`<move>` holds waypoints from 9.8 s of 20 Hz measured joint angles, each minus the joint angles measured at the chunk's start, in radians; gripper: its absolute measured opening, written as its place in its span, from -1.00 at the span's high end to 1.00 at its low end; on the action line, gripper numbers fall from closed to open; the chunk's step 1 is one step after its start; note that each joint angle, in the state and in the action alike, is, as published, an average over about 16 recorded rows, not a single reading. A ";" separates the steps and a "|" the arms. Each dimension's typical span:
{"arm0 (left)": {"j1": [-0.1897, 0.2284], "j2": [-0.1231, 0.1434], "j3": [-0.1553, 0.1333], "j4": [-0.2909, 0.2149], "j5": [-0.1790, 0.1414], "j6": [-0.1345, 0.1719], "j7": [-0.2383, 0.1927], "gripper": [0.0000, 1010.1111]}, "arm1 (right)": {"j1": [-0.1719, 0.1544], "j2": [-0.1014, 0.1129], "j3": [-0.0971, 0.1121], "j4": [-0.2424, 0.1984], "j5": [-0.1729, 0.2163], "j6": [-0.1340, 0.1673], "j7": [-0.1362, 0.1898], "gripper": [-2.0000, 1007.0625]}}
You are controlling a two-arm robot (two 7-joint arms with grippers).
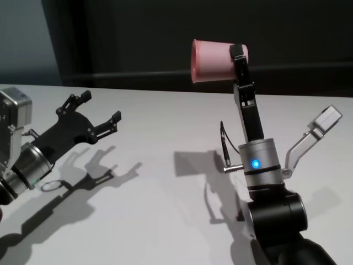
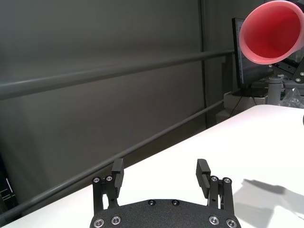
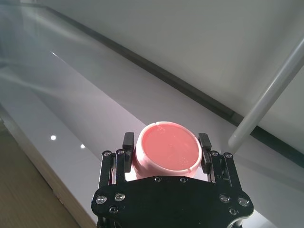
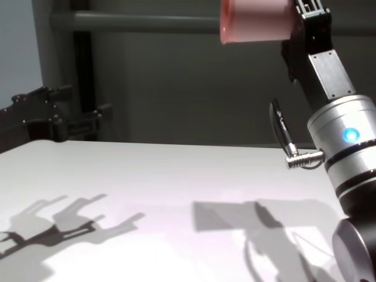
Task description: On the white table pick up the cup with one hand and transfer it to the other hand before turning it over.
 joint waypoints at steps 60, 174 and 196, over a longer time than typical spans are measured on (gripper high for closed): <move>0.102 -0.042 -0.051 0.009 0.037 -0.024 0.027 -0.98 | -0.069 0.099 0.076 -0.205 -0.305 -0.139 -0.314 -0.56; 0.102 -0.042 -0.051 0.009 0.037 -0.024 0.027 -0.98 | -0.015 0.272 -0.103 -0.244 -1.148 0.373 -0.463 -0.99; 0.102 -0.042 -0.051 0.009 0.037 -0.024 0.027 -0.98 | -0.100 0.291 0.113 -0.324 -1.175 0.355 -0.538 -0.99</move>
